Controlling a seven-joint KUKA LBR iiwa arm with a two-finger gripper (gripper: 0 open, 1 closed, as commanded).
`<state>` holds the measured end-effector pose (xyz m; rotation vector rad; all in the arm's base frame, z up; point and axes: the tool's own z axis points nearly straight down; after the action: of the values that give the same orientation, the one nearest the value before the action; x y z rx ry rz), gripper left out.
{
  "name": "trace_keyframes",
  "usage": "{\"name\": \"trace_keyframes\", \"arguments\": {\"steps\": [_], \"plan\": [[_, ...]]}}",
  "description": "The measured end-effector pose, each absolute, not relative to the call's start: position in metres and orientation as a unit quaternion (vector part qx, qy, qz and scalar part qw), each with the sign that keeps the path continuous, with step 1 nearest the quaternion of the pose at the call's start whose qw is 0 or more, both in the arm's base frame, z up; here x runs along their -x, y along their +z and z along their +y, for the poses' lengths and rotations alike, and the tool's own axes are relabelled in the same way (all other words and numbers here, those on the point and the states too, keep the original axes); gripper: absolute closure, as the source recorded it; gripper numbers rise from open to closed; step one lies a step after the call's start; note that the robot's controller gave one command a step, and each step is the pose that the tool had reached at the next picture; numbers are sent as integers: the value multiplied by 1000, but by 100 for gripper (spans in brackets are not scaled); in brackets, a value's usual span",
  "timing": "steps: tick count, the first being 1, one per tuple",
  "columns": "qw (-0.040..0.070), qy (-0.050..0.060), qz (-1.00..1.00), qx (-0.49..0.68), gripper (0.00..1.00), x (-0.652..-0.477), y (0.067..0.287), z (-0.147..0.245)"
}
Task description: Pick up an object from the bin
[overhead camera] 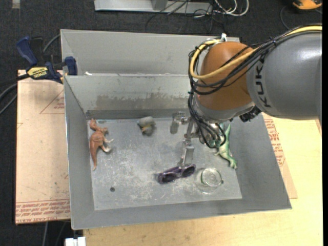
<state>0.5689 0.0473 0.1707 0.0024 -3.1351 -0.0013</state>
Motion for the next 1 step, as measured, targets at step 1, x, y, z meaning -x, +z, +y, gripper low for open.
{"name": "trace_keyframes", "arguments": {"steps": [1], "plan": [[-1,-1,-1000,0,0,-571,175,47]]}}
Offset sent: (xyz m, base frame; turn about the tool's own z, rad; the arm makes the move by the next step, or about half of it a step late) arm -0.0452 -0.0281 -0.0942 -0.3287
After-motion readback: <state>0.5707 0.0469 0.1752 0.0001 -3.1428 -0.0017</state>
